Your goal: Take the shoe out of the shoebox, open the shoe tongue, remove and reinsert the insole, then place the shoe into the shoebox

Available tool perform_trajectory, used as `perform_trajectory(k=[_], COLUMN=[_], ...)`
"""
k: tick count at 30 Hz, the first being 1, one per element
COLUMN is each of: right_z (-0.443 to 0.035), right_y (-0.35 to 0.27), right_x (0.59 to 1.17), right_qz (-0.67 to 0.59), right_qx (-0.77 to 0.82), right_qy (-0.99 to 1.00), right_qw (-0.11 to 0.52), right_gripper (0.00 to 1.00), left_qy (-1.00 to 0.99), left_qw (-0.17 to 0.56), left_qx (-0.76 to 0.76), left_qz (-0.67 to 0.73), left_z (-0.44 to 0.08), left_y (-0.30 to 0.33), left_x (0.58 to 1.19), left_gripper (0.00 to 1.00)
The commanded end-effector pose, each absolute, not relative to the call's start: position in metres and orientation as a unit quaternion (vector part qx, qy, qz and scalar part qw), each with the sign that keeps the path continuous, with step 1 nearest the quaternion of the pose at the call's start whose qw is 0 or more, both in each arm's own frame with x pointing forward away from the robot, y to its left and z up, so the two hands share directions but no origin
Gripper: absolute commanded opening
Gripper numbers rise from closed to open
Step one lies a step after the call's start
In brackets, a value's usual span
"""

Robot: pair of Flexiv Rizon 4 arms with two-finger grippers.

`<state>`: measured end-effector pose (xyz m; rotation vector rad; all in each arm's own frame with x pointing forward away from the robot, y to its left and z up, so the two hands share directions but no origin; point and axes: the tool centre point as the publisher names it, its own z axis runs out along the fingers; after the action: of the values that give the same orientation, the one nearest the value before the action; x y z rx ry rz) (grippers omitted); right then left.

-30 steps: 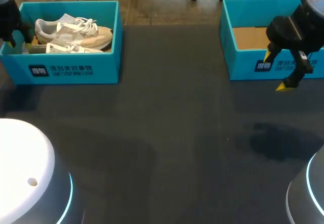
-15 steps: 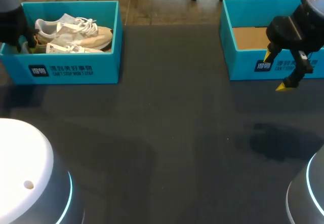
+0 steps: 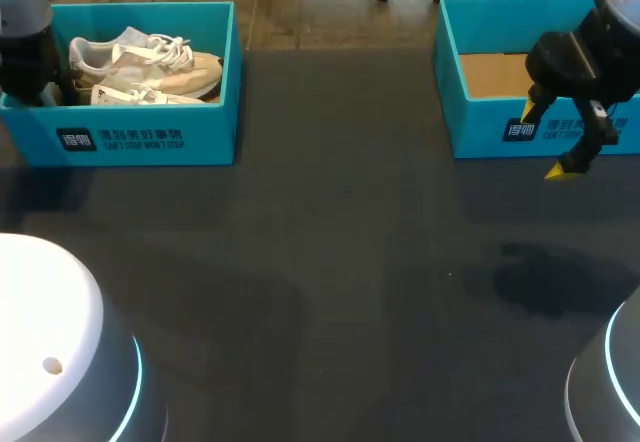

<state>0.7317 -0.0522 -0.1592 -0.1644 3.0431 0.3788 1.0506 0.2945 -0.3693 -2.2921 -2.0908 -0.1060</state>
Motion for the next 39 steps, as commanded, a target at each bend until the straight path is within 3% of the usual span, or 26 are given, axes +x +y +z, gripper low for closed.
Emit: perform_trajectory(k=[1,6,7,9,39], right_z=[-0.160,-0.160,-0.160,-0.160,-0.160], right_y=[-0.051,-0.051,-0.051,-0.051,-0.051], right_x=[0.733,0.733,0.733,0.733,0.733], right_qz=[0.122,0.122,0.122,0.122,0.122], right_qx=[-0.054,-0.054,-0.054,-0.054,-0.054], right_qy=[0.990,0.990,0.990,0.990,0.990], right_qw=[0.034,0.034,0.034,0.034,0.034], right_gripper=[1.00,1.00,1.00,1.00,1.00], left_qy=[-0.672,-0.672,-0.669,-0.663,-0.653], left_qw=[0.024,0.029,0.034,0.040,0.057], left_qx=[-0.739,-0.740,-0.742,-0.746,-0.754], left_qz=[-0.028,-0.033,-0.032,-0.035,-0.048], left_z=[-0.376,-0.378,-0.378,-0.374,-0.242], left_y=[0.295,0.295,0.295,0.296,0.315], left_x=[1.058,1.060,1.060,1.060,1.060], left_gripper=[0.47,0.31,0.16,0.00,0.00])
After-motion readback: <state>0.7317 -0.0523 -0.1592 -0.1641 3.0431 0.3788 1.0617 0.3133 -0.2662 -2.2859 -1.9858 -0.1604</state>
